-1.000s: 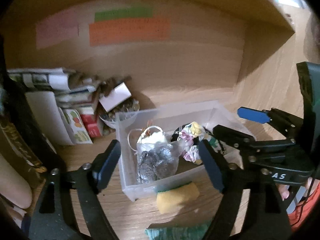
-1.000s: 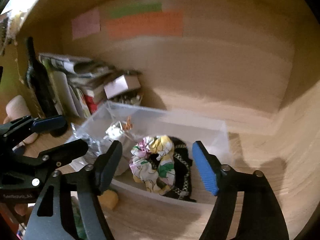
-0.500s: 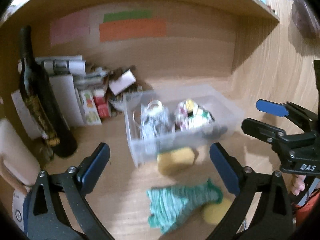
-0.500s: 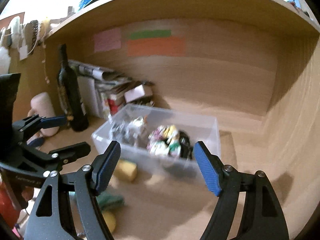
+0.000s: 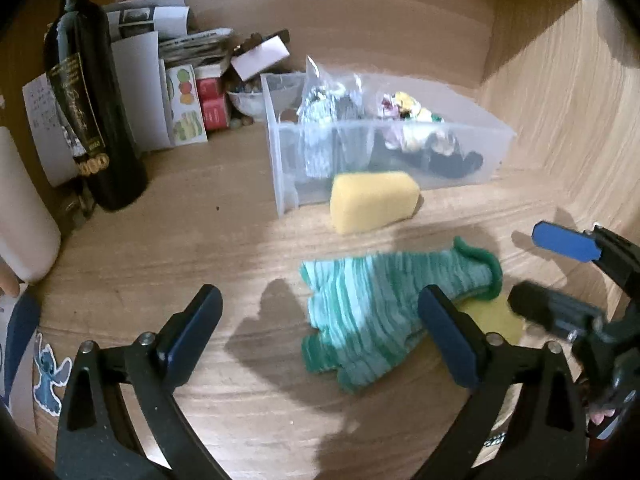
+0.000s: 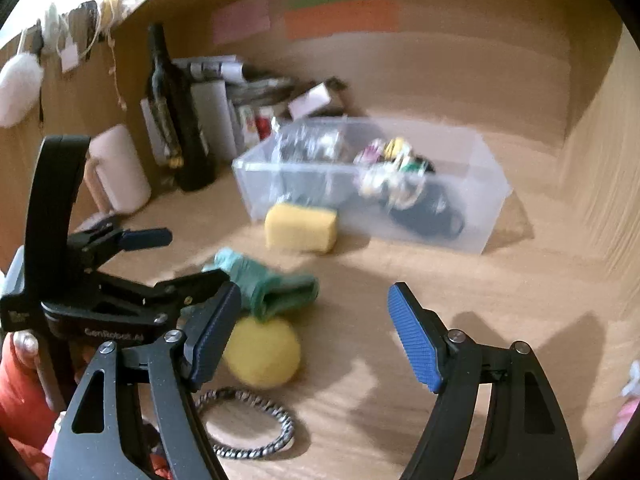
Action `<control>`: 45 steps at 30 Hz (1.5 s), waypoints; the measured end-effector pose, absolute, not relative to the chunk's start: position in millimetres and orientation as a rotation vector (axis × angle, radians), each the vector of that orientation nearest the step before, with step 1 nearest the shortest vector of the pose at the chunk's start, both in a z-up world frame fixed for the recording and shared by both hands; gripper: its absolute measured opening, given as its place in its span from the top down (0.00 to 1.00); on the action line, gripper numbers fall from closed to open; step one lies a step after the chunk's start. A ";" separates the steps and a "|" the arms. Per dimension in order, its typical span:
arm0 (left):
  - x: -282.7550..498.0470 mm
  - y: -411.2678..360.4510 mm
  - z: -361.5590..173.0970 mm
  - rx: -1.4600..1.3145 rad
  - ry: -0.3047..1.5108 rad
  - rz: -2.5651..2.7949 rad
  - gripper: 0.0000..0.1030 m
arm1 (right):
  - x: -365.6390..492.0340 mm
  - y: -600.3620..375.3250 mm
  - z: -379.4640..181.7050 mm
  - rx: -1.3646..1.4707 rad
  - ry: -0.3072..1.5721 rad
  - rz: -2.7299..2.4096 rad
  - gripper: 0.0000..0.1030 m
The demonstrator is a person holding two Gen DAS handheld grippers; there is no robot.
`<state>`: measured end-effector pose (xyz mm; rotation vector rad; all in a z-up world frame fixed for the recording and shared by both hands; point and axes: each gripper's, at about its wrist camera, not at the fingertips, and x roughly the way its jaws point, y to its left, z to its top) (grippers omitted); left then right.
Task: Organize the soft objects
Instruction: 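Grasp the green knitted glove with the left tool, then grasp the yellow felt ball with the right tool, then lower the glove and felt ball into the clear box and open both tools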
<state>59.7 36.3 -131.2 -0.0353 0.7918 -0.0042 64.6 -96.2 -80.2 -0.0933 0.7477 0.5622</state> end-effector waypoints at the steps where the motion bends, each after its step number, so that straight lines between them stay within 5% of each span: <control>1: 59.4 35.0 -133.4 -0.032 0.802 -0.010 0.15 | 62.2 -95.8 -83.0 -0.093 0.755 0.567 0.29; 11: 59.2 37.6 -145.3 -0.082 0.837 -0.060 0.51 | 56.4 -82.3 -102.7 -0.131 0.802 0.591 0.30; 16: 55.8 40.2 -143.1 -0.094 0.832 -0.073 0.69 | 57.8 -79.1 -108.3 -0.132 0.835 0.611 0.65; 17: 55.7 40.4 -142.4 -0.092 0.829 -0.073 0.70 | 58.9 -79.4 -109.9 -0.131 0.843 0.613 0.66; 45: 86.2 31.8 -27.2 -0.133 0.487 -0.063 0.73 | 102.7 -135.9 -10.5 -0.053 0.539 0.441 0.66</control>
